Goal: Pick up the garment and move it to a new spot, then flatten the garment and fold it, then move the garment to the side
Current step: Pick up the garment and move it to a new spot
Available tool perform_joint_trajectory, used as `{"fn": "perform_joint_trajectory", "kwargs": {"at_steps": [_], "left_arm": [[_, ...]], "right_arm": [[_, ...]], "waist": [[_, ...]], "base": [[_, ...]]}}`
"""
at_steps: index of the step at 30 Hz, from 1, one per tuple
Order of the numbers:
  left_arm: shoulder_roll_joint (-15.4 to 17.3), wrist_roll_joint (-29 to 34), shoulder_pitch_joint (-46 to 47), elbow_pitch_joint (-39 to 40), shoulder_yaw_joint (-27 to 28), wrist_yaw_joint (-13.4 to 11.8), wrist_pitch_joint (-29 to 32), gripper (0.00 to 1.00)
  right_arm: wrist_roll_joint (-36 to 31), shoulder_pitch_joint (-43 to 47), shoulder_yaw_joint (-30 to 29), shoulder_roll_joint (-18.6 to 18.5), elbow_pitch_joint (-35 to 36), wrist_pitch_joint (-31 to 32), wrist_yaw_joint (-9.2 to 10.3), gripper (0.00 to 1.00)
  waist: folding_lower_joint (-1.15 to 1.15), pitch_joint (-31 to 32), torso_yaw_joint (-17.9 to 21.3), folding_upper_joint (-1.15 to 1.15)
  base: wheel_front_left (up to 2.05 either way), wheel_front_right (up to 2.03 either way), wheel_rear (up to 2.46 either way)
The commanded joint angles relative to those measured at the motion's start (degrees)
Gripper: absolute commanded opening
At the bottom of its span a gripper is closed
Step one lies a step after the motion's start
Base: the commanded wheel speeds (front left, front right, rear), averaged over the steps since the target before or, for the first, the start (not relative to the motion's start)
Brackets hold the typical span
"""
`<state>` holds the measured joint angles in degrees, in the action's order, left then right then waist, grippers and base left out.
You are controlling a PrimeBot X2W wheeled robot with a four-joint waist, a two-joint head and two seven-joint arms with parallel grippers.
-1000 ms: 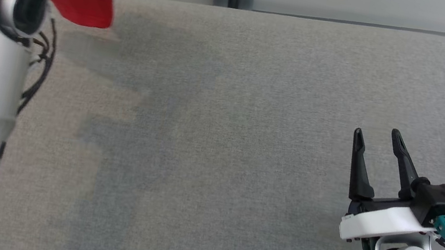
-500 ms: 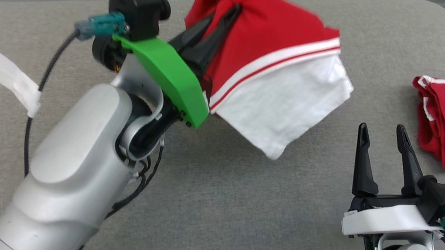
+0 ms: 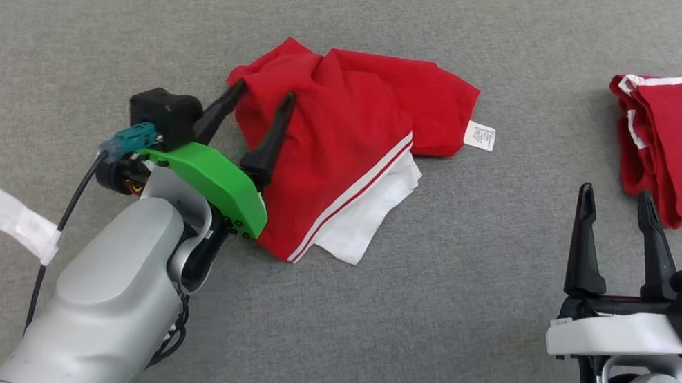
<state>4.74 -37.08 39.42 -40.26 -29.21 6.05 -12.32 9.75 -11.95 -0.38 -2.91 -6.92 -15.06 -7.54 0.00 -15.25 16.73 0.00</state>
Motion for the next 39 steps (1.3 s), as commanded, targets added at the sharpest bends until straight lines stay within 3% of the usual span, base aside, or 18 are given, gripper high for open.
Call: {"fn": "perform_joint_trajectory", "kwargs": {"at_steps": [1, 6, 11, 21, 29, 39], "left_arm": [[0.52, 0.60, -1.32, 0.00, 1.36, -0.76, -1.71, 1.00], [0.64, 3.88, -5.46, 8.18, 9.41, -2.11, -2.87, 1.00], [-0.14, 12.34, -17.09, 19.13, 18.02, -1.93, -2.79, 1.00], [-1.36, 22.15, -33.45, 26.23, 28.08, 0.00, -2.80, 1.00], [-1.81, 24.23, -35.66, 25.79, 32.05, 0.97, -2.80, 1.00], [-1.81, 22.55, -33.54, 23.54, 30.04, 1.39, -2.81, 1.00]], "right_arm": [[-0.73, 0.77, -0.83, -0.03, 0.47, -0.15, 0.11, 1.00], [-2.32, 1.83, -4.11, -0.05, 0.70, -0.15, 0.11, 1.00], [-2.87, 4.37, -7.02, -0.07, -0.19, -0.15, 0.11, 1.00], [-2.21, 9.59, -7.66, -0.06, -3.17, -0.15, 0.11, 1.00], [-3.78, 11.41, -5.30, -0.38, -6.19, -0.15, 0.11, 1.00], [-3.95, 11.00, -3.17, -0.25, -7.64, -0.15, 0.11, 1.00]], "waist": [[0.00, 1.66, -3.02, 0.00], [0.00, 4.44, -7.73, 0.00], [0.00, 8.31, -11.74, 0.00], [0.00, 12.14, -16.93, 0.00], [0.00, 13.61, -18.20, 0.00], [0.00, 13.98, -16.82, 0.00]], "base": [[0.00, 0.00, 0.00], [0.00, 0.00, 0.00], [0.00, 0.00, 0.00], [0.00, 0.00, 0.00], [0.00, 0.00, 0.00], [0.00, 0.00, 0.00]]}}
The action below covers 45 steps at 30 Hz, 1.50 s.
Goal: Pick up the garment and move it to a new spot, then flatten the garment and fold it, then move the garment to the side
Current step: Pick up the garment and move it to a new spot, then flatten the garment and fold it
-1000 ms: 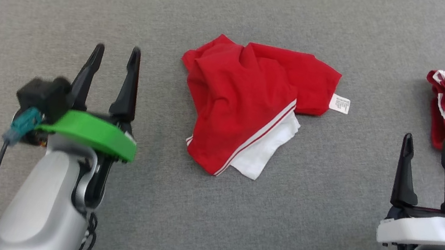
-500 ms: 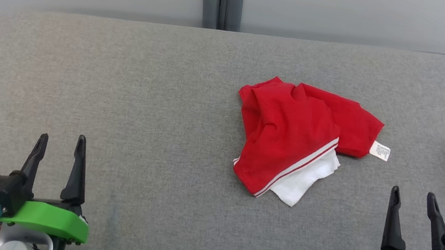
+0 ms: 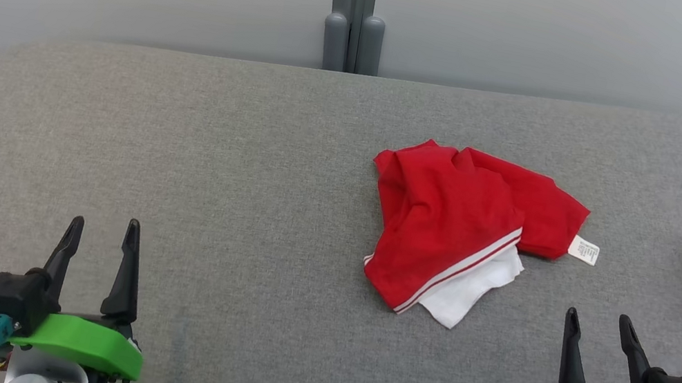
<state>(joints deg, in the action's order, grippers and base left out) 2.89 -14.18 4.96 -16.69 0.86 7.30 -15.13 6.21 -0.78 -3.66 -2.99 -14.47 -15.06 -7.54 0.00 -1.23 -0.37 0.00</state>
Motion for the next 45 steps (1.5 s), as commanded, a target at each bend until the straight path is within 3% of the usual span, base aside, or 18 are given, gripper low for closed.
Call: {"fn": "perform_joint_trajectory", "kwargs": {"at_steps": [1, 18, 22, 31, 38, 45], "left_arm": [[0.03, -0.45, 0.92, -0.22, -0.20, 0.17, 0.01, 1.00], [0.04, -1.37, 2.52, -0.97, -1.00, 0.22, 0.00, 1.00], [-0.01, -3.74, 5.19, -4.76, -8.41, 0.22, 0.00, 1.00], [0.13, -16.08, 13.50, -15.96, -30.44, 0.23, 2.09, 1.00], [0.16, -22.71, 17.61, -24.86, -37.05, 0.21, 4.99, 1.00], [0.18, -29.84, 20.46, -28.76, -40.26, -0.50, 5.12, 1.00]], "right_arm": [[-0.47, -0.31, 0.34, -0.16, -0.20, -0.15, 0.11, 1.00], [-0.32, -1.75, 0.84, -0.08, 0.33, -0.15, 0.11, 1.00], [-0.43, -2.52, 1.27, -0.06, 0.93, -0.15, 0.11, 1.00], [0.00, -3.93, 2.32, -0.03, 0.70, -0.15, 0.11, 1.00], [0.53, -4.78, 2.75, 0.04, 1.28, -0.15, 0.11, 1.00], [1.18, -5.04, 2.76, 0.07, 1.64, -0.15, 0.11, 1.00]], "waist": [[0.00, -0.06, 0.44, 0.00], [0.00, -1.25, 1.62, 0.00], [0.00, -2.53, 2.80, 0.00], [0.00, -5.06, 9.26, 0.00], [0.00, -7.03, 14.76, 0.00], [0.00, -8.29, 16.91, 0.00]], "base": [[0.00, 0.00, 0.00], [0.00, 0.00, 0.00], [0.00, 0.00, 0.00], [0.00, 0.00, 0.00], [0.00, 0.00, 0.00], [0.00, 0.00, 0.00]]}}
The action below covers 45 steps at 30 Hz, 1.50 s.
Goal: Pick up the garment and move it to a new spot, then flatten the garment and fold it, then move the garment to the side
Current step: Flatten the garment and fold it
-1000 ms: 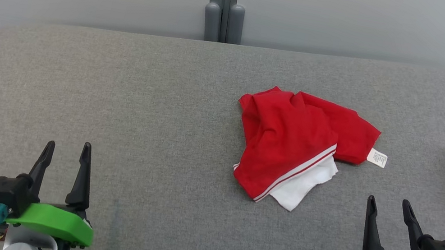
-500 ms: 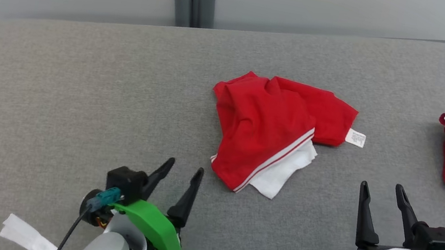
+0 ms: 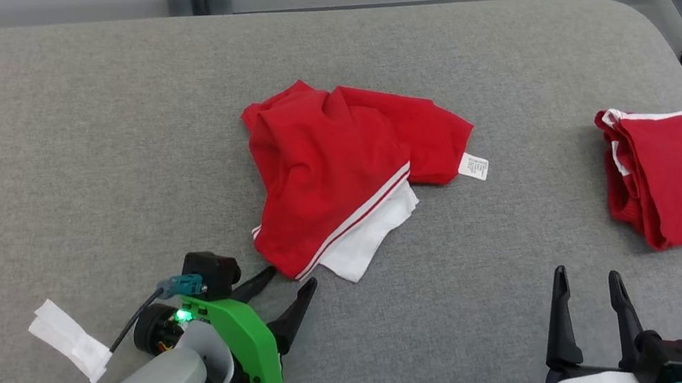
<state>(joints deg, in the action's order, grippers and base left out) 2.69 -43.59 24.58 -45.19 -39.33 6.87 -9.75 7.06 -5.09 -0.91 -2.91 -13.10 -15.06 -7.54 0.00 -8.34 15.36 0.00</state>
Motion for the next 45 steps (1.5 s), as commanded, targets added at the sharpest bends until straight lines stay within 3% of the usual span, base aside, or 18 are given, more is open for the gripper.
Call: {"fn": "perform_joint_trajectory", "kwargs": {"at_steps": [1, 4, 5, 6, 7, 11, 16, 22, 27, 35, 39, 45], "left_arm": [[0.39, -1.34, 1.44, -0.58, -0.57, -0.15, -0.44, 1.00], [0.38, -3.09, 3.15, -1.34, -1.49, -0.55, -1.26, 1.00], [0.38, -3.78, 3.93, -1.75, -1.80, -0.93, -1.62, 0.92], [0.38, -4.07, 4.68, -2.07, -2.06, -1.09, -1.95, 0.23], [0.35, -4.46, 5.52, -2.30, -2.39, -1.19, -2.40, 0.00], [0.34, -4.95, 9.85, -0.24, -0.44, -2.18, -4.91, 0.00], [0.32, -2.06, 18.20, 9.35, 1.25, -1.89, -5.45, 0.00], [0.30, -2.21, 25.73, 18.75, -3.08, -0.98, -5.43, 0.00], [0.32, -3.49, 31.34, 22.06, -6.15, -1.97, -5.44, 0.00], [0.36, -6.76, 37.40, 29.92, -5.55, -3.32, -5.45, 0.00], [0.35, -9.41, 36.41, 32.02, -4.99, -3.38, -5.44, 0.00], [0.50, -9.76, 29.67, 23.05, -4.46, -3.17, -5.38, 0.00]], "right_arm": [[0.44, -0.76, -0.03, 0.00, 0.30, -0.15, 0.11, 1.00], [0.61, -0.85, 0.02, -0.01, 0.38, -0.15, 0.11, 1.00], [0.70, -0.94, 0.13, -0.01, 0.41, -0.15, 0.11, 1.00], [0.77, -1.05, 0.24, -0.01, 0.42, -0.15, 0.11, 1.00], [0.81, -1.15, 0.40, -0.01, 0.45, -0.15, 0.11, 1.00], [0.63, -1.13, 0.24, -0.02, 0.55, -0.15, 0.11, 1.00], [-0.23, -0.85, -0.24, -0.01, 0.55, -0.15, 0.11, 1.00], [0.06, -1.44, 1.92, -0.04, -0.28, -0.15, 0.11, 1.00], [0.68, -2.06, 3.65, -0.07, -0.69, -0.15, 0.11, 1.00], [0.91, -1.63, 3.05, -0.02, -0.35, -0.15, 0.11, 1.00], [0.72, -1.49, 2.12, 0.00, 0.13, -0.15, 0.11, 1.00], [0.02, -2.05, 1.02, 0.00, 1.00, -0.15, 0.11, 1.00]], "waist": [[0.00, -1.30, 1.25, 0.00], [0.00, -1.48, 1.33, 0.00], [0.00, -1.51, 1.30, 0.00], [0.00, -1.53, 1.28, 0.00], [0.00, -1.53, 1.24, 0.00], [0.00, -1.39, 0.83, 0.00], [0.00, -0.78, -0.08, 0.00], [0.00, 0.62, 1.59, 0.00], [0.00, 0.95, 4.18, 0.00], [0.00, -0.12, 5.68, 0.00], [0.00, -1.17, 3.80, 0.00], [0.00, -3.48, -3.21, 0.00]], "base": [[0.00, 0.00, 0.00], [0.00, 0.00, 0.00], [0.00, 0.00, 0.00], [0.00, 0.00, 0.00], [0.00, 0.00, 0.00], [0.00, 0.00, 0.00], [0.00, 0.00, 0.00], [0.00, 0.00, 0.00], [0.00, 0.00, 0.00], [0.00, 0.00, 0.00], [0.00, 0.00, 0.00], [0.00, 0.00, 0.00]]}}
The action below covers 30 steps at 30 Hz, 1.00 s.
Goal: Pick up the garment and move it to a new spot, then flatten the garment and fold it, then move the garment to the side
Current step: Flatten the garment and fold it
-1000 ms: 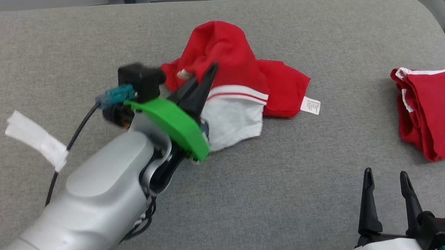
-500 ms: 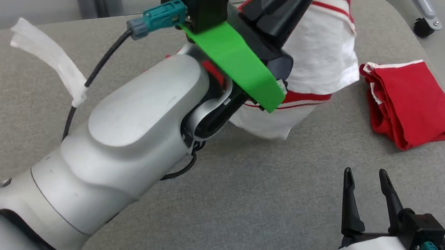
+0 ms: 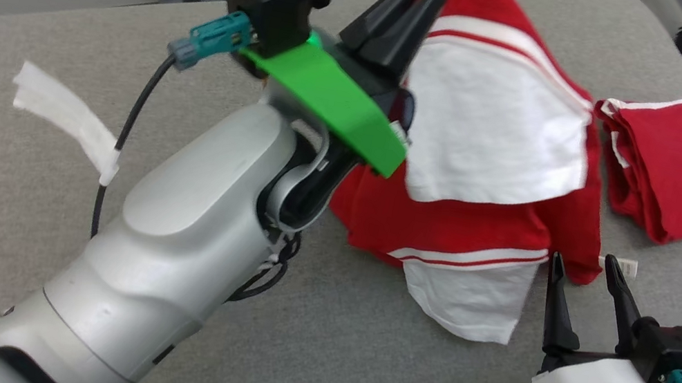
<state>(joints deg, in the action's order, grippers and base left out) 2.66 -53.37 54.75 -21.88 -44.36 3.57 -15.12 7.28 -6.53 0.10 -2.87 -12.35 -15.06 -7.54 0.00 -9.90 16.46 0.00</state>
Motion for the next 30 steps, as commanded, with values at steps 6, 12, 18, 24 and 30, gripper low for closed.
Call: {"fn": "perform_joint_trajectory", "kwargs": {"at_steps": [6, 12, 18, 24, 30], "left_arm": [[3.03, 0.70, -7.72, -10.00, 6.10, 0.56, -0.01, 0.00], [4.47, -0.78, -12.56, -14.91, 11.32, 1.75, -0.02, 0.00], [7.14, -2.60, -16.09, -20.10, 12.12, 2.32, 0.86, 0.00], [6.84, -0.46, -14.10, -26.04, 12.40, 0.92, 0.24, 0.31], [5.76, 1.41, -12.86, -28.47, 14.57, 0.86, -0.09, 1.00]], "right_arm": [[-1.47, -1.20, -0.45, -0.09, 0.85, -0.15, 0.11, 1.00], [-2.11, -1.43, 0.00, -0.09, 0.61, -0.15, 0.11, 1.00], [-2.06, -1.50, 0.13, -0.10, 0.38, -0.15, 0.11, 1.00], [-1.97, -1.88, 0.62, -0.09, 0.29, -0.15, 0.11, 1.00], [-1.52, -1.85, 0.66, -0.07, 0.36, -0.15, 0.11, 1.00]], "waist": [[0.00, -3.20, -11.23, 0.00], [0.00, -3.38, -15.52, 0.00], [0.00, -3.34, -17.29, 0.00], [0.00, -3.73, -17.05, 0.00], [0.00, -3.68, -15.72, 0.00]], "base": [[0.00, 0.00, 0.00], [0.00, 0.00, 0.00], [0.00, 0.00, 0.00], [0.00, 0.00, 0.00], [0.00, 0.00, 0.00]]}}
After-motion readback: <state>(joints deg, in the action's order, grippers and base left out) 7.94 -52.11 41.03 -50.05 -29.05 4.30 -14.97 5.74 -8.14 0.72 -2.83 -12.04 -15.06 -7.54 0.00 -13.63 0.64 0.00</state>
